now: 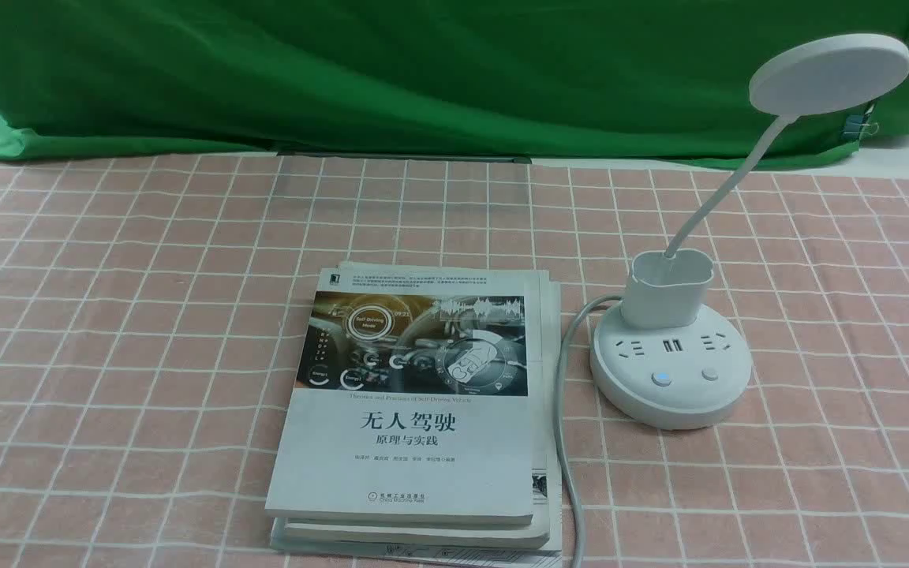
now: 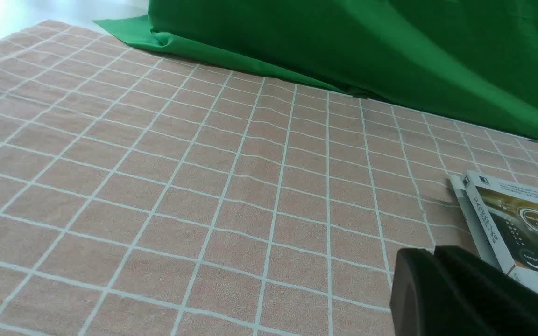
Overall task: Turn on the table lamp on the pink coffee tablecloth with your hand.
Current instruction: 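Press the button on the base of the white desk lamp with the right gripper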
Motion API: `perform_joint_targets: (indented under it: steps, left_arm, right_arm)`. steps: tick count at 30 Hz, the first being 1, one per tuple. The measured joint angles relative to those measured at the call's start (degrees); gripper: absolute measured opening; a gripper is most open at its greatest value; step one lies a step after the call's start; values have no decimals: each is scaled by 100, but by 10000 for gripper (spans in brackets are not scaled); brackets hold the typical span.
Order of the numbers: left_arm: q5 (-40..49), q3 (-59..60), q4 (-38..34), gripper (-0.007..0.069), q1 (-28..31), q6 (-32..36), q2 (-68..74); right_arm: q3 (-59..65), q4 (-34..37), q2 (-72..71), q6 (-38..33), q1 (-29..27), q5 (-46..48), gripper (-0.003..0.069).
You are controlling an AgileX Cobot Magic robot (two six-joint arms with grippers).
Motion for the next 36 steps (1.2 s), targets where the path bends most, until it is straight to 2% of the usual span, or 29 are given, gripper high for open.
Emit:
perform_joint_targets:
  steps: [31, 36]
  left_arm:
    - [-6, 0, 0, 19, 0, 6, 0]
    - [-6, 0, 0, 19, 0, 6, 0]
  right_arm:
    - [0, 6, 0, 0, 0, 5, 237]
    - [0, 6, 0, 0, 0, -245, 237]
